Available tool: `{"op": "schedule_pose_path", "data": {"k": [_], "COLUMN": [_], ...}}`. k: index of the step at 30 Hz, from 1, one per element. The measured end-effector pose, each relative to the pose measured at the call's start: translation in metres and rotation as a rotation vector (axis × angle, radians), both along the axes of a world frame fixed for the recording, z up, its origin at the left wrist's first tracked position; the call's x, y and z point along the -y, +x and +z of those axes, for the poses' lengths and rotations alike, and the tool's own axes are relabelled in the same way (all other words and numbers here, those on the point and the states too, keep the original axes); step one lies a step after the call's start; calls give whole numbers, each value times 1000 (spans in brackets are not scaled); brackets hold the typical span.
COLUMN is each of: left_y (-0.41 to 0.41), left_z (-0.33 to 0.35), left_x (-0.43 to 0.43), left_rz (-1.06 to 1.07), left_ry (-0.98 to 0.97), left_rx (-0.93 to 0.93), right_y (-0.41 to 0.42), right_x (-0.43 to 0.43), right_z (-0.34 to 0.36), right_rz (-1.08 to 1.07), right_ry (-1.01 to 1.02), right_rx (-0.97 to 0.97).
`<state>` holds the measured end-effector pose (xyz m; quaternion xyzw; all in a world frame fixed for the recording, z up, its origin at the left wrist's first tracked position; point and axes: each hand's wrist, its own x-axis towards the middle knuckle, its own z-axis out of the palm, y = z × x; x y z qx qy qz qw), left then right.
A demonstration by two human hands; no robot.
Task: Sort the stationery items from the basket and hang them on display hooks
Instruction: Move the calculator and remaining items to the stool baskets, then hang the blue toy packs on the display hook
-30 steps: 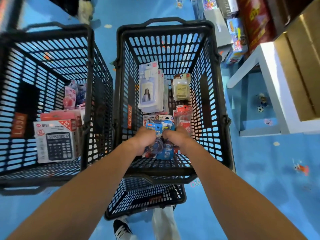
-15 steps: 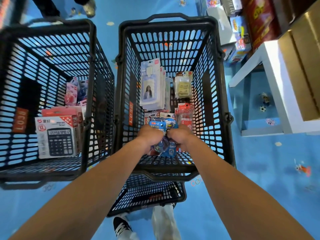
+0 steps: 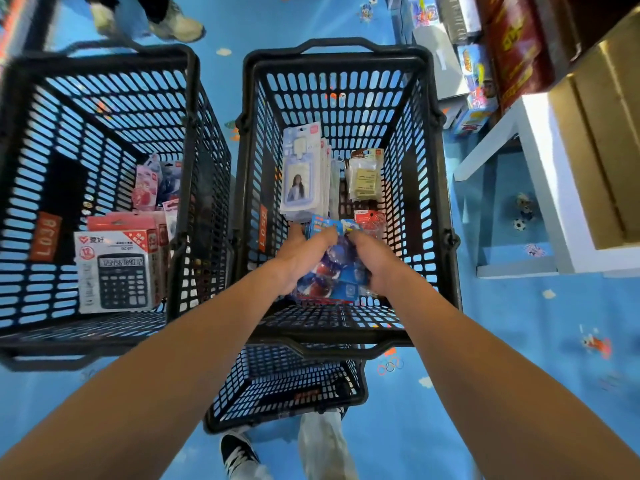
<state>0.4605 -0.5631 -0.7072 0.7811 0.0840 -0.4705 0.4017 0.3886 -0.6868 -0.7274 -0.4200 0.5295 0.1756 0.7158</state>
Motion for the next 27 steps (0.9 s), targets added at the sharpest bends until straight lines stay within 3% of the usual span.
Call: {"op": "schedule_pose_path", "data": {"k": [7, 16, 22, 27], "left_y": [7, 16, 12, -6], "left_z": [17, 70, 109, 128], "left_x": [3, -38, -81, -140], "left_rz": [217, 127, 155, 311], "left_ry": [-220, -322, -396, -500], "left_rx": [-66, -237, -109, 48], "right_y": [14, 14, 10, 11], "right_x": [-5, -27, -67, -115], "right_z": [35, 74, 112, 143], "right_rz": [-49, -44, -16, 34], "right_ry": [-139, -185, -184, -228], "right_rx": [110, 286, 391, 495]}}
